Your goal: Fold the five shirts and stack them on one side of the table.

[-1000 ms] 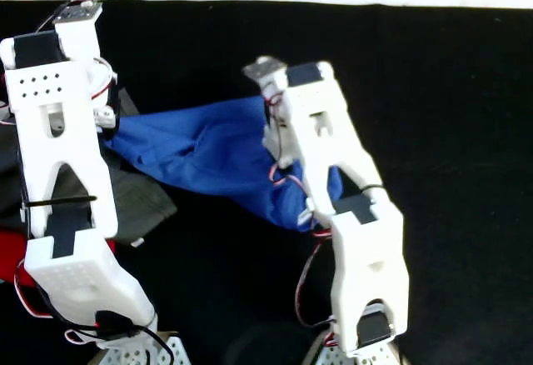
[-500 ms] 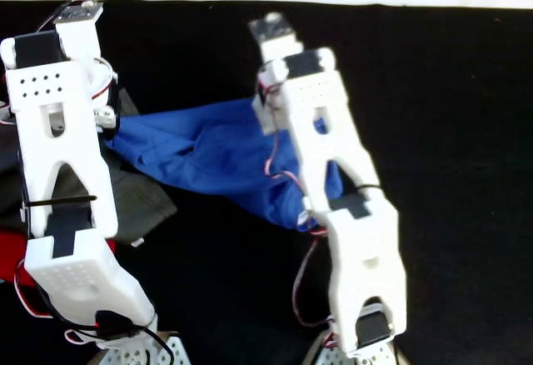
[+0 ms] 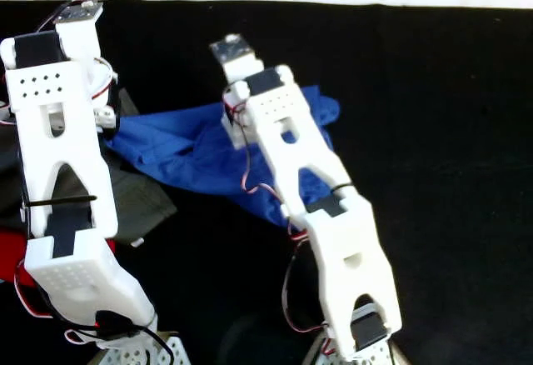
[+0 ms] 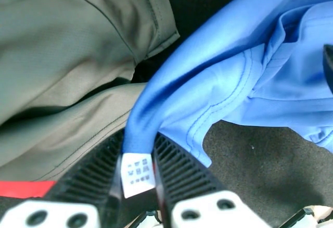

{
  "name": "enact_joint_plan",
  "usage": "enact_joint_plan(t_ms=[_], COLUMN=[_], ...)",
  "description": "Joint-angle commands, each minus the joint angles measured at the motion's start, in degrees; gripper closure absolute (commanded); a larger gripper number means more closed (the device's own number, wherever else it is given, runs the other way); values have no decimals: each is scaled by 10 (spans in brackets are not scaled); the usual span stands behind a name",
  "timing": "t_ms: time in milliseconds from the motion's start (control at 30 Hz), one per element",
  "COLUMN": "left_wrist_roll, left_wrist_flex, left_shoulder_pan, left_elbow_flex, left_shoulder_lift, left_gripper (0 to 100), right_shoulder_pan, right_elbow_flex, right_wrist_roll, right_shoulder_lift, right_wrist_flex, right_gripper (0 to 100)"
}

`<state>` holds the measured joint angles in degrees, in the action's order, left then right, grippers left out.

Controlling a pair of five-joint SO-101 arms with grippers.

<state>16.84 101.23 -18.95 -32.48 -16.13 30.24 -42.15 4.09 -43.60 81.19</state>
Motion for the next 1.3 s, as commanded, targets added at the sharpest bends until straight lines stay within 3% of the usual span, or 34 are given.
enact_joint_plan(t_ms=[0,167,333,567,800,967,1067,1267], left_wrist_roll=[5,4,4,3,-5,-128,-179,-181], left_wrist_flex=[4,4,4,4,4,4,4,4], left_shoulder_pan=[-5,-5,-3,41,186,242,252,247], left_elbow_flex=[-1,-1,-1,0,-116,-240,-198,-62], left_shoulder_lift=[29,29,29,28,30,23,8,-83], left_gripper=[992,992,992,992,992,992,992,992], right_shoulder_pan=[13,23,-7,-118,-262,-330,-335,-335], right_elbow_flex=[-22,-24,-39,-175,-325,-384,-376,-240], right_wrist_roll=[-4,7,25,27,97,108,118,136], right_shoulder_lift=[-19,-66,-43,53,124,135,133,138], right_wrist_flex=[-20,-16,-13,82,120,142,201,199], right_gripper=[675,761,998,993,993,990,992,992])
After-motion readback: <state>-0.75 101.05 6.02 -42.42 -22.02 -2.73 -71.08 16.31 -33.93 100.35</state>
